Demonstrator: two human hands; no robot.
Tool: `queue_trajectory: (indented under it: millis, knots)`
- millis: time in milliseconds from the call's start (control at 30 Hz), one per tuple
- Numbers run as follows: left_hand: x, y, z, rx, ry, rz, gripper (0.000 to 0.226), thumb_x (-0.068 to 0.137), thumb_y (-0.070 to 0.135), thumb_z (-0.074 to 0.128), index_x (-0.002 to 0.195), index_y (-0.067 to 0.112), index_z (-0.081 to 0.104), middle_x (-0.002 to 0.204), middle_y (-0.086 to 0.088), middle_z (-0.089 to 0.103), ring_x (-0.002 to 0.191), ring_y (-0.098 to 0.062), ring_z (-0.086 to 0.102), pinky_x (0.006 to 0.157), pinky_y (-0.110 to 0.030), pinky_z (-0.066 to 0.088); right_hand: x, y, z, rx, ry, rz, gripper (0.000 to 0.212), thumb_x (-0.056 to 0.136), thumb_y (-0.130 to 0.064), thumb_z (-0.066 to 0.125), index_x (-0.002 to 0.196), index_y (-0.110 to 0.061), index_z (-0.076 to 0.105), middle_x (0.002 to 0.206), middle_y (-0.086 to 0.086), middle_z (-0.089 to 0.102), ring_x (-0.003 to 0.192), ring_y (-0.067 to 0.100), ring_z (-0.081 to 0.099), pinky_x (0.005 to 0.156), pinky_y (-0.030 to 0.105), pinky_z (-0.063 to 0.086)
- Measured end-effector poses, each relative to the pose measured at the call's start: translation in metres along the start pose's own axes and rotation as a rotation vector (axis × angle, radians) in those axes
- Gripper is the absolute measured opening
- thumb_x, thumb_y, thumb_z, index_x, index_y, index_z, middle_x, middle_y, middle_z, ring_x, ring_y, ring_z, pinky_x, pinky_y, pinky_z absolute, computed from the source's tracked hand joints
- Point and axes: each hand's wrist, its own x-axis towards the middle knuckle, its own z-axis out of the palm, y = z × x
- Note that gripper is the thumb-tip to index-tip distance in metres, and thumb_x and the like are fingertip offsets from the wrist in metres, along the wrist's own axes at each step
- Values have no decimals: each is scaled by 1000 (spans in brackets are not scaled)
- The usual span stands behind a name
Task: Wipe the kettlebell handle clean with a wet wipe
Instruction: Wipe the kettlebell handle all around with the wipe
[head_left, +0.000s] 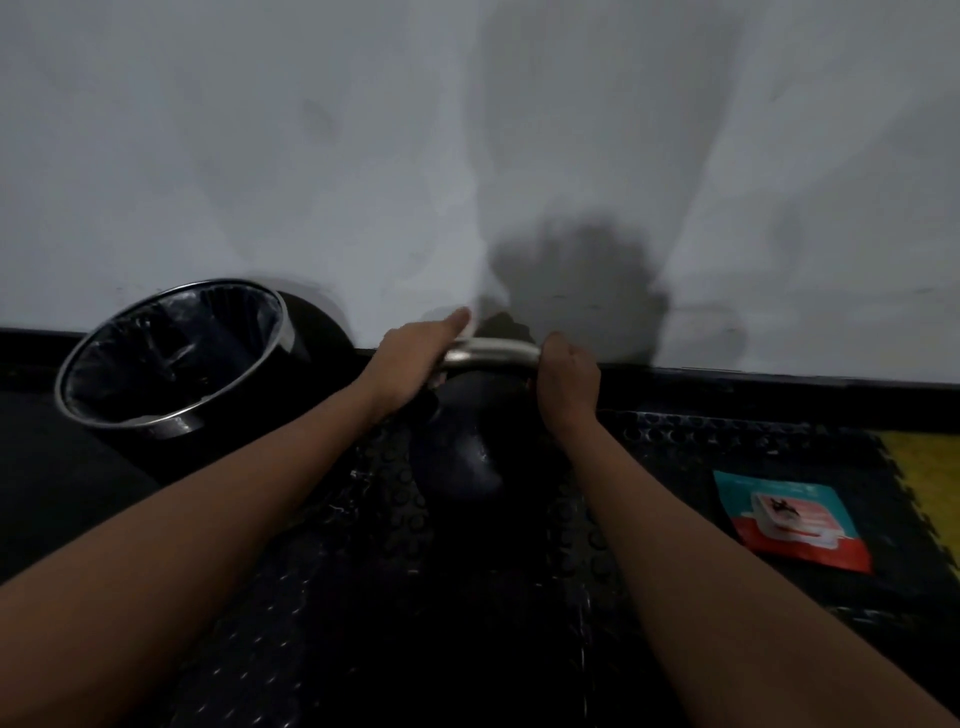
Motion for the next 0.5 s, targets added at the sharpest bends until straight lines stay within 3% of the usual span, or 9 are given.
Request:
queue_trajectory:
  millis: [67,133,233,300,367,433,500]
  knots:
    - [-5,-15,-3,-402,-111,-185,73,92,67,35,58,6,55,50,-16,51,44,-26,49,52,-31,42,-2,-2,0,15,17,-15,48,87,-35,33,78,0,64,90,28,62,85,32,56,64,28,25]
    - [-4,-19,-3,-569,-183,-251,77,91,68,34,64,-2,55,51,-16,48,41,-28,43,43,-26,39,-2,-1,0,29,14,-23,50,82,-37,30,76,0,63,88,28,63,84,32,57,66,30,29]
    - [1,-6,-8,-421,-202,-235,81,91,72,27,69,-1,56,54,-17,47,40,-24,44,43,-25,40,2,0,0,-46,-10,-46,40,93,-27,34,72,-5,59,99,28,64,93,36,59,66,30,25]
    - [4,9,-13,-289,-231,-165,83,84,80,26,69,6,59,55,-18,51,45,-24,48,52,-31,41,4,1,0,-66,-14,-35,39,94,-27,34,66,-11,57,102,28,64,95,36,58,66,26,21]
    - [5,22,-11,-84,-227,-91,82,83,83,23,68,13,64,59,-15,60,55,-24,56,63,-36,45,5,2,1,-48,-26,-35,41,94,-27,34,75,-5,63,103,29,64,97,37,58,68,29,25]
    - [7,21,-6,85,-120,-27,76,87,78,22,69,20,67,63,-8,66,66,-23,62,75,-36,46,2,-1,0,0,-22,-10,52,85,-37,30,85,1,66,100,28,65,94,36,58,74,32,33]
    - [4,7,-5,13,-95,-45,74,90,75,24,62,19,63,58,-9,61,62,-24,60,70,-35,46,-1,-3,0,50,-9,2,60,75,-41,26,83,2,67,96,27,66,91,36,59,78,34,39]
